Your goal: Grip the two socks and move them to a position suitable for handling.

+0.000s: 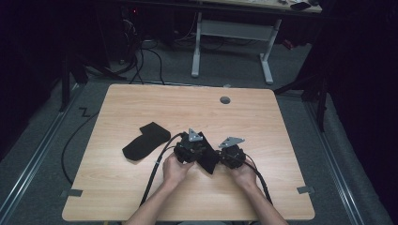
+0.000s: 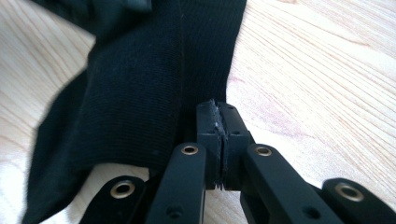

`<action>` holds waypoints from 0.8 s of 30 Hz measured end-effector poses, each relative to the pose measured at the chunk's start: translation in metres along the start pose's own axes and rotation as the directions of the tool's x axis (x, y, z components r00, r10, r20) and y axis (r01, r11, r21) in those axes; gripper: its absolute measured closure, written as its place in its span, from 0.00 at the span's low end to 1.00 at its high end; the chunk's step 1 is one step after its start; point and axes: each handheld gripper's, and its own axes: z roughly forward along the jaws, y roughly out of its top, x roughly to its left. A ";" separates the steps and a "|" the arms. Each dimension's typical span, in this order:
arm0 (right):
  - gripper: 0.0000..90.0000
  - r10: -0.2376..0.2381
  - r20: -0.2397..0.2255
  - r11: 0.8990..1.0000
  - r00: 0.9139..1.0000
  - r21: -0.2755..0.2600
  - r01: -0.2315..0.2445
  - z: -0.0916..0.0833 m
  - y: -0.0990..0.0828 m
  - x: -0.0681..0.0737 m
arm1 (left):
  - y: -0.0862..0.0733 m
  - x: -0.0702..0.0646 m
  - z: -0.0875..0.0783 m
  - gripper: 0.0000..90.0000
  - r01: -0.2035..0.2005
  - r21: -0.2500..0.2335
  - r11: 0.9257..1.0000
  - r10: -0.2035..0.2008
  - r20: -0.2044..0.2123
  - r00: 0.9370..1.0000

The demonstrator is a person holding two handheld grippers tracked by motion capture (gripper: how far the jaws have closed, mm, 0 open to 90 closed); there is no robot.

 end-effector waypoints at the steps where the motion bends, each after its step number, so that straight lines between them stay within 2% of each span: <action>1: 0.99 -0.002 0.006 1.000 1.000 0.001 0.002 0.000 -0.001 0.000 | -0.002 -0.001 0.000 0.75 -0.007 0.006 1.000 0.007 -0.010 1.000; 6: 0.98 -0.008 0.010 1.000 1.000 0.001 0.008 -0.002 -0.001 0.001 | -0.014 -0.008 -0.013 0.58 -0.017 -0.016 1.000 0.016 -0.061 0.998; 9: 0.98 -0.018 0.011 1.000 1.000 0.005 0.018 -0.003 -0.002 0.003 | -0.022 -0.014 -0.021 0.57 -0.030 -0.023 0.999 0.028 -0.067 0.997; 11: 0.95 -0.011 0.004 1.000 1.000 0.000 0.011 -0.004 -0.001 0.004 | -0.026 -0.015 -0.020 0.56 -0.037 -0.001 0.999 0.037 -0.067 0.997; 12: 0.92 -0.015 0.002 1.000 1.000 -0.012 0.015 -0.004 0.000 0.004 | -0.028 -0.015 -0.018 0.56 -0.031 0.007 0.999 0.031 -0.069 0.997; 15: 0.81 0.021 0.001 0.999 1.000 -0.046 -0.021 -0.008 0.005 0.001 | -0.033 -0.012 -0.008 0.58 -0.003 0.043 0.999 0.006 -0.058 0.998; 18: 0.74 0.033 0.002 0.997 0.999 -0.071 -0.033 -0.009 0.014 -0.002 | -0.035 -0.013 -0.004 0.62 0.001 0.044 0.999 0.001 -0.049 0.999; 21: 0.69 0.015 0.011 0.999 1.000 -0.035 -0.015 0.001 0.021 -0.001 | -0.036 -0.013 -0.003 0.68 -0.006 0.041 0.999 0.007 -0.040 0.999; 24: 0.73 0.021 -0.004 1.000 1.000 0.003 -0.021 0.014 0.023 0.000 | -0.036 -0.011 -0.003 0.73 -0.005 0.042 0.999 0.006 -0.018 1.000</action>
